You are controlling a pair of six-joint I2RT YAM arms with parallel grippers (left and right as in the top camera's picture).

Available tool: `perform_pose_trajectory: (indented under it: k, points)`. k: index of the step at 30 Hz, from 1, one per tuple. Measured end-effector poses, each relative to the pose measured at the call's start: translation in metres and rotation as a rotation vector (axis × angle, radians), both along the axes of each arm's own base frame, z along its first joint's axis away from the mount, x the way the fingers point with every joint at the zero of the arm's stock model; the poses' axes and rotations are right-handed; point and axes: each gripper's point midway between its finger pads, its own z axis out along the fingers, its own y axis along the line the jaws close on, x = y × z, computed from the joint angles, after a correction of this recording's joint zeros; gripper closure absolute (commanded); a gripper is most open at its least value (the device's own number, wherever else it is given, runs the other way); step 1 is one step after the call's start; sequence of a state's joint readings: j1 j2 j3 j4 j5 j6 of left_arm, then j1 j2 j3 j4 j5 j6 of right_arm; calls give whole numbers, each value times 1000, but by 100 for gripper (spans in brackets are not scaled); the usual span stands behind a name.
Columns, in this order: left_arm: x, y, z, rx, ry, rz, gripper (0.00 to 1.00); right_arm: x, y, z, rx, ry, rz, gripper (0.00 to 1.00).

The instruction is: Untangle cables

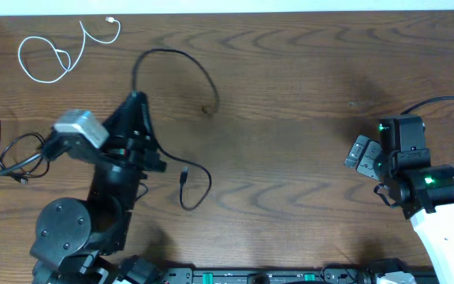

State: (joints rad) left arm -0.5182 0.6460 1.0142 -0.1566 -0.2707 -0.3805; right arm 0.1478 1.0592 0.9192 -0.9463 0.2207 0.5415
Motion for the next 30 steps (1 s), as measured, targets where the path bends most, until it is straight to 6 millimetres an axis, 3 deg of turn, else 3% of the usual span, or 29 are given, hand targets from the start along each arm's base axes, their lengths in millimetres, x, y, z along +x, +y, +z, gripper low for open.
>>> perform_pose_trajectory:
  k: [6, 12, 22, 30]
  points:
    - [-1, 41, 22, -37, -79, 231, 93, 0, 0, 0, 0, 0, 0, 1]
    - [-3, 68, 15, -13, -50, 394, 92, 0, 0, 0, 0, 0, 0, 1]
    - [-1, 76, -19, 97, 85, 454, 93, 0, 0, 0, 0, 0, 0, 1]
    - [0, 73, -29, -1, 119, 432, 93, 0, 0, 0, 0, 0, 0, 1]
